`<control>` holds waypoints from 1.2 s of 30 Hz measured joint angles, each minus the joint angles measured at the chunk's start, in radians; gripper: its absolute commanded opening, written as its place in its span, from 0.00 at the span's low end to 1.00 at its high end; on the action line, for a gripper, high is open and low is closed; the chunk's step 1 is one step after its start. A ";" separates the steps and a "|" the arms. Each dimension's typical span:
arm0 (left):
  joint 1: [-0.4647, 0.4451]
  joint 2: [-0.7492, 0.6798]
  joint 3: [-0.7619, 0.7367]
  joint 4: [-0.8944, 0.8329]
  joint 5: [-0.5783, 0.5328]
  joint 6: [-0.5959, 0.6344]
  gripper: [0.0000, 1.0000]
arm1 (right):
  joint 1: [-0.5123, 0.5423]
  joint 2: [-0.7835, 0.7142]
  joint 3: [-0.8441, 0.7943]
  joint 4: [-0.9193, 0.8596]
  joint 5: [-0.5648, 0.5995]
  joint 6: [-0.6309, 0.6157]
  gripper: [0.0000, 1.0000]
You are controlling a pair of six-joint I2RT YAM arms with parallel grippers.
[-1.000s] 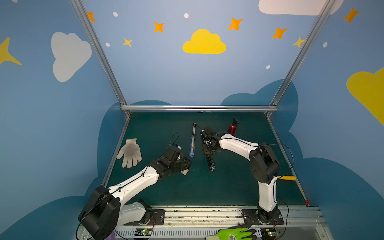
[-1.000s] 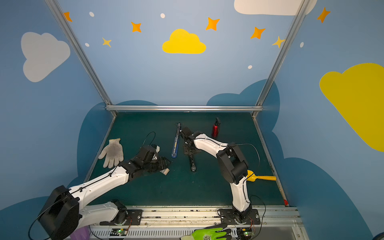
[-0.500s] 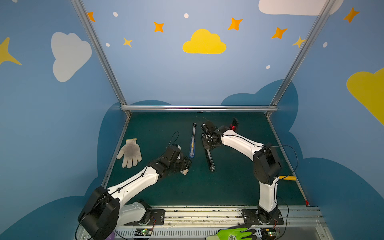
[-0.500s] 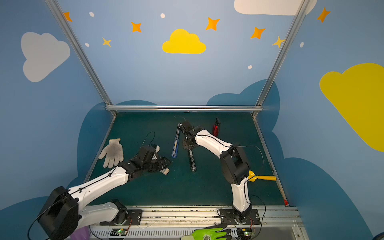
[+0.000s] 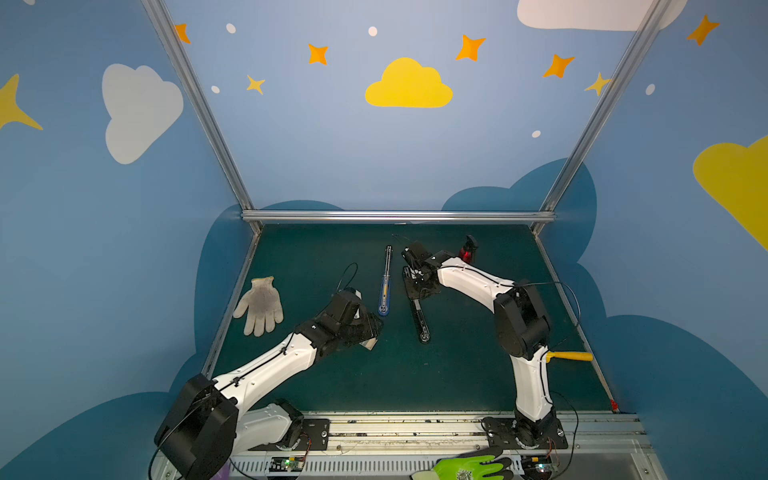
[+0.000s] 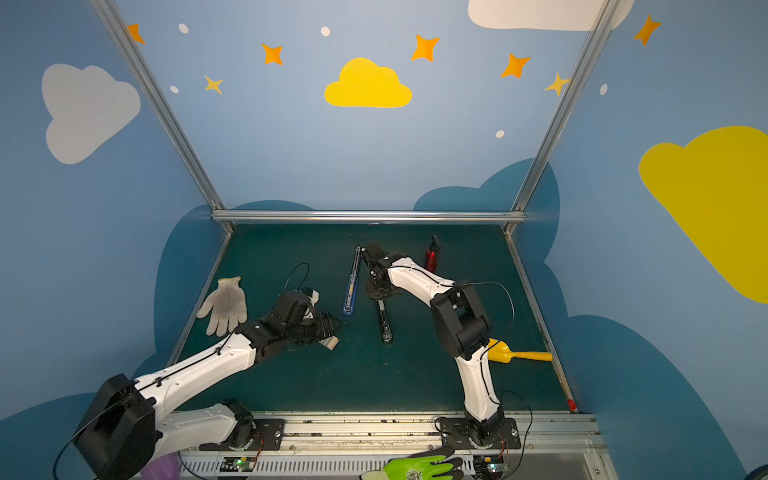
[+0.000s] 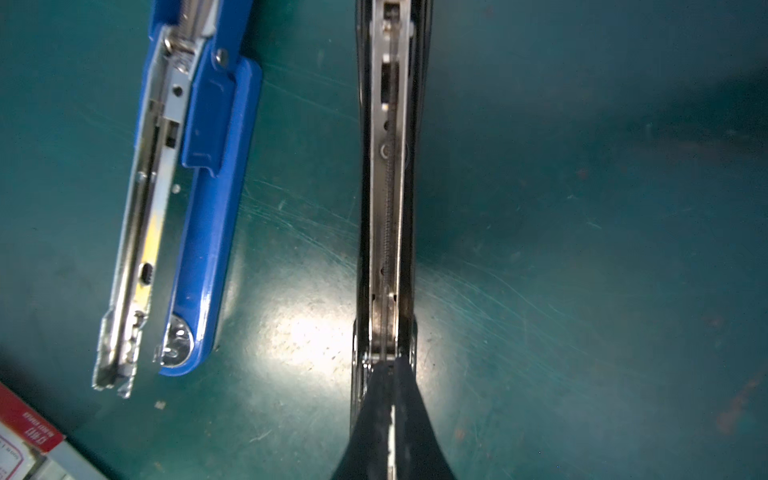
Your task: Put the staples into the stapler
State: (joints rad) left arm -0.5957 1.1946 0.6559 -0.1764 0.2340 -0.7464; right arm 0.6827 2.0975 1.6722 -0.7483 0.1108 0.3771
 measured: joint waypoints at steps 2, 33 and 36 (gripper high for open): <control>0.000 0.000 0.000 0.000 0.000 -0.002 0.56 | 0.000 0.000 0.000 -0.003 -0.005 0.000 0.08; 0.000 0.010 -0.013 0.008 0.005 -0.010 0.56 | 0.048 -0.146 -0.264 0.071 -0.032 0.034 0.06; 0.000 0.019 -0.013 0.008 0.009 -0.010 0.56 | 0.060 -0.170 -0.296 0.073 -0.027 0.042 0.07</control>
State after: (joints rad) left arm -0.5957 1.2133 0.6434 -0.1680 0.2428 -0.7563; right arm 0.7429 1.9278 1.3758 -0.6754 0.0841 0.4194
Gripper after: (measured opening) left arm 0.563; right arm 0.067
